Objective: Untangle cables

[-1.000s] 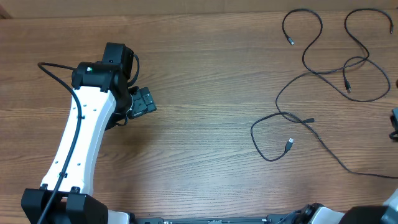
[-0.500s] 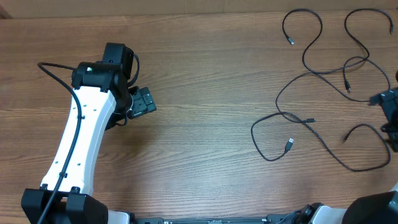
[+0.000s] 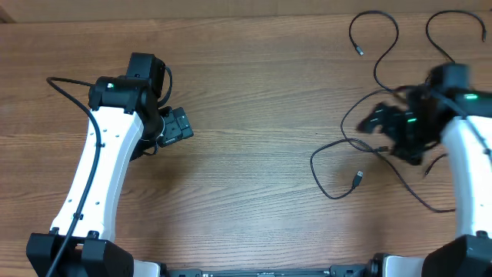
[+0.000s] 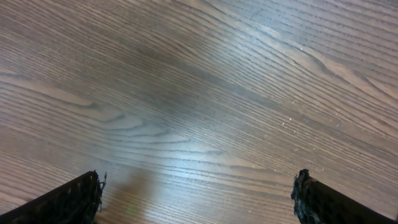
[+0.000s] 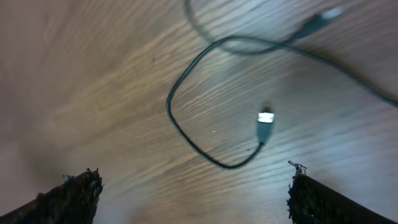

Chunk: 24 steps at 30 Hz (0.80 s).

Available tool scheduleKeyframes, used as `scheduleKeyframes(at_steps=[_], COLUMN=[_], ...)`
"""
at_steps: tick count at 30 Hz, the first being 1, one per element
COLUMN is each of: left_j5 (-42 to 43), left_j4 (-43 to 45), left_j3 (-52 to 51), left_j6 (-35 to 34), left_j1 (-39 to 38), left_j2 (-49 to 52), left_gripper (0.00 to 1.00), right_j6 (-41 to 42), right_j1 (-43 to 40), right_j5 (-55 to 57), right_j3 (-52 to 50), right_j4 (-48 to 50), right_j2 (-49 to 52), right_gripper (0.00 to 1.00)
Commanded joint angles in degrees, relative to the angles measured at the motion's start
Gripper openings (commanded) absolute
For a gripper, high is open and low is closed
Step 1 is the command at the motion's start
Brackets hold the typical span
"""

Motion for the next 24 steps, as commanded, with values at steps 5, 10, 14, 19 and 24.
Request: scheduleKeyframes(at_steps=[5,10,14,19,24], left_j5=[-0.7,-0.7,-0.7,-0.5,-0.6], left_j4=[0.1,0.1,0.6,0.7,0.7], left_j3=[0.6,0.6,0.6,0.6,0.6], left_j6=[0.9,0.9,0.8,0.9,0.9], left_j1=[0.2,0.2,0.2,0.2,0.2], left_j2=[-0.1,-0.1,-0.1,0.0,0.0], left_gripper=[1.00,1.00,1.00,1.00,1.00], right_j6=[1.2,4.2,4.2,4.3,7.4], right_j1=[11.8,18.4,23.4,27.6,28.1], right_j5=[2.2,7.9,8.7,8.7,5.2], right_j3=[-11.4,-14.1,-14.1,-13.9,-13.9], right_j4=[10.8,12.8,12.8,13.2,17.4], right_j2=[-0.3,1.2,4.4,7.9,7.9], right_gripper=[0.91,0.91,0.91,0.95,1.00])
